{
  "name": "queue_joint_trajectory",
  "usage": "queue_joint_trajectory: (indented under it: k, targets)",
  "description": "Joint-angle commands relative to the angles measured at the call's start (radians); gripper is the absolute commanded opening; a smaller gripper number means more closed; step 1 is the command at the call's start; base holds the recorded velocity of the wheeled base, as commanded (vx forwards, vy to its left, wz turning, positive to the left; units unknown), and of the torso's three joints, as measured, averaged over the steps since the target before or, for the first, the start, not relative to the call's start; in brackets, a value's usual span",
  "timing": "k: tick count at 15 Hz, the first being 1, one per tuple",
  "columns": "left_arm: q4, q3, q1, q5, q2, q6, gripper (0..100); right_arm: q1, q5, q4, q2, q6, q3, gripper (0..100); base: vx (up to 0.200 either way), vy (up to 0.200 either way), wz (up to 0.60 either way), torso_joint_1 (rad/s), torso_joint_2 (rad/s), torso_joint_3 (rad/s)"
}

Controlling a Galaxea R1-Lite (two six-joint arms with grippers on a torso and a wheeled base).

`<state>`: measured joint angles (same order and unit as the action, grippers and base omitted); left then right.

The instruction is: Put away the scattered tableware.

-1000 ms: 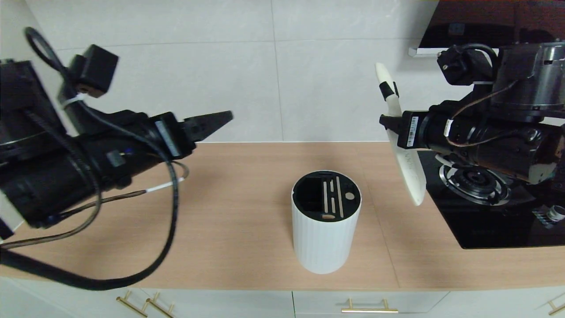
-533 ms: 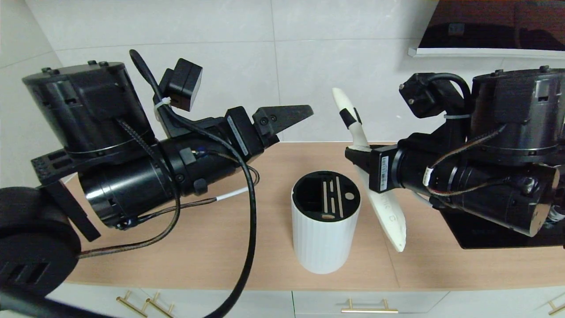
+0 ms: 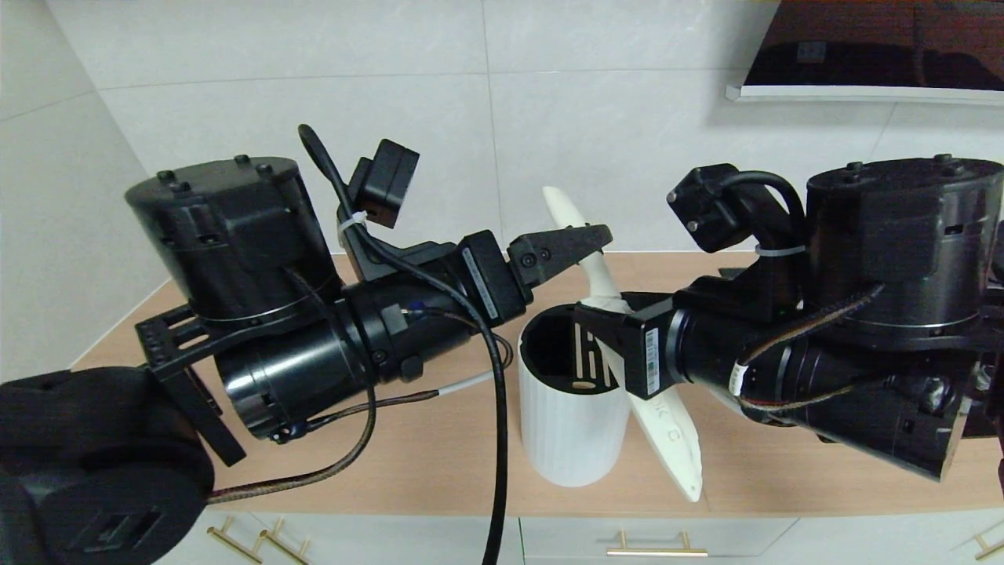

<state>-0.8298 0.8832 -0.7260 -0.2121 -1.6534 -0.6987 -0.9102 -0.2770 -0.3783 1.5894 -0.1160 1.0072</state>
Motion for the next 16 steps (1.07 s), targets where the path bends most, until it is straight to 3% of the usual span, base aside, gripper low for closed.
queue_joint_trajectory:
  k: [1, 3, 12, 13, 16]
  targets:
    - [-0.012, 0.002, -0.001, 0.025, -0.048, 0.019, 100, -0.021, -0.001, -0.002, 0.006, -0.001, -0.007, 0, 0.0, 0.0, 0.0, 0.0, 0.0, 0.0]
    - [-0.012, 0.008, -0.001, 0.046, -0.063, 0.035, 100, -0.035, -0.001, -0.004, 0.003, -0.001, -0.013, 0, 0.0, 0.0, 0.0, 0.0, 0.0, 0.0]
    - [-0.049, 0.007, -0.001, 0.068, -0.078, 0.035, 100, -0.072, -0.001, -0.007, -0.011, 0.001, -0.032, 0, 0.0, 0.0, 0.0, 0.0, 0.0, 0.0]
    - [-0.049, 0.007, -0.001, 0.068, -0.08, 0.035, 0, -0.072, 0.001, -0.007, -0.011, 0.001, -0.032, 0, 0.0, 0.0, 0.0, 0.0, 0.0, 0.0]
    - [-0.049, 0.005, -0.006, 0.068, -0.077, 0.035, 0, -0.072, 0.001, -0.007, -0.009, 0.001, -0.032, 0, 0.0, 0.0, 0.0, 0.0, 0.0, 0.0]
